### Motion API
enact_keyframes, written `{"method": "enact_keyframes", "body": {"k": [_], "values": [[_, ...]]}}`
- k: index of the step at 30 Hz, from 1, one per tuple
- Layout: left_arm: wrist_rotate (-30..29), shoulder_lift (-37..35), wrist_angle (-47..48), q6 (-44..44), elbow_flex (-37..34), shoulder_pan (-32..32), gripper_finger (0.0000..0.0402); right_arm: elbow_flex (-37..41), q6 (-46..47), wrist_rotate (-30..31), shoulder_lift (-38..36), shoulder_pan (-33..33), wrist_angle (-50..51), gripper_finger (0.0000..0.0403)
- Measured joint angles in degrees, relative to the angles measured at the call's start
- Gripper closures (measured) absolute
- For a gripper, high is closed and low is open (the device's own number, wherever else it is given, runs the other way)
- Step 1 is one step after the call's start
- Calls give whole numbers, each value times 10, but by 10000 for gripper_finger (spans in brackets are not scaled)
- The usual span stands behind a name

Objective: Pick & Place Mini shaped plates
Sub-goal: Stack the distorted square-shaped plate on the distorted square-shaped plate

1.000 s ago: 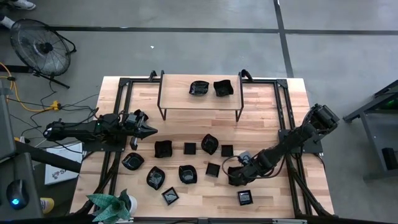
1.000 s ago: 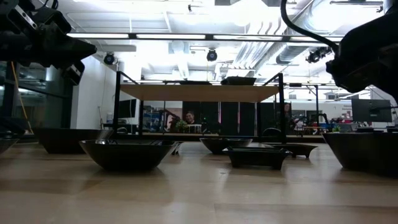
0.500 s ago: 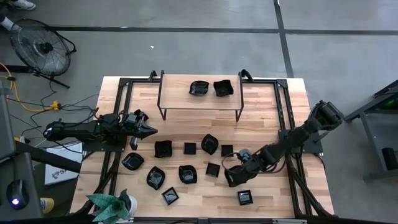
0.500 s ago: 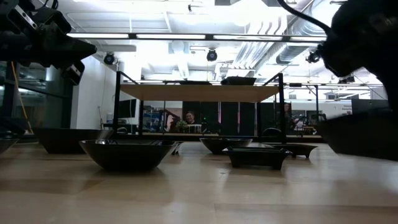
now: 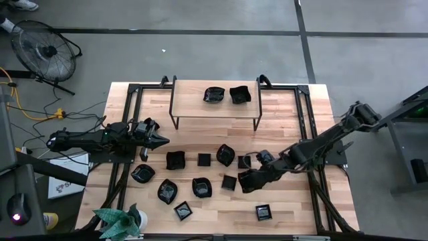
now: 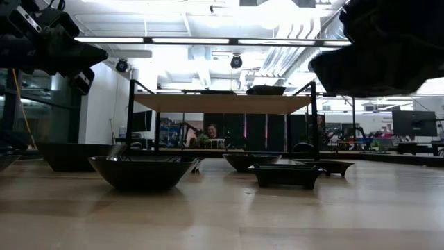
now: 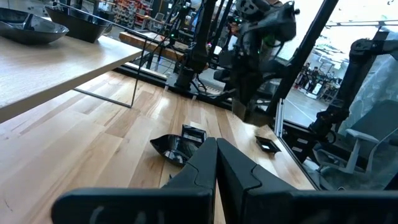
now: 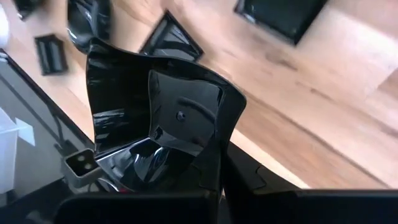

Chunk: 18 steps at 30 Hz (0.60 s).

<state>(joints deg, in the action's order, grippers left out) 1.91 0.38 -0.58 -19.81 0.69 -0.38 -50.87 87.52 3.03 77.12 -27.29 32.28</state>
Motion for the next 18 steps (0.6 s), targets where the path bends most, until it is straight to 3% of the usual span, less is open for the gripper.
{"method": "enact_keyframes", "body": {"k": [7, 18], "values": [[0, 0, 0, 0, 0, 0, 400, -42, -81, -8, -41, 63, 56, 402], [0, 0, 0, 0, 0, 0, 400, -182, -248, -19, -57, 222, 170, 402]]}}
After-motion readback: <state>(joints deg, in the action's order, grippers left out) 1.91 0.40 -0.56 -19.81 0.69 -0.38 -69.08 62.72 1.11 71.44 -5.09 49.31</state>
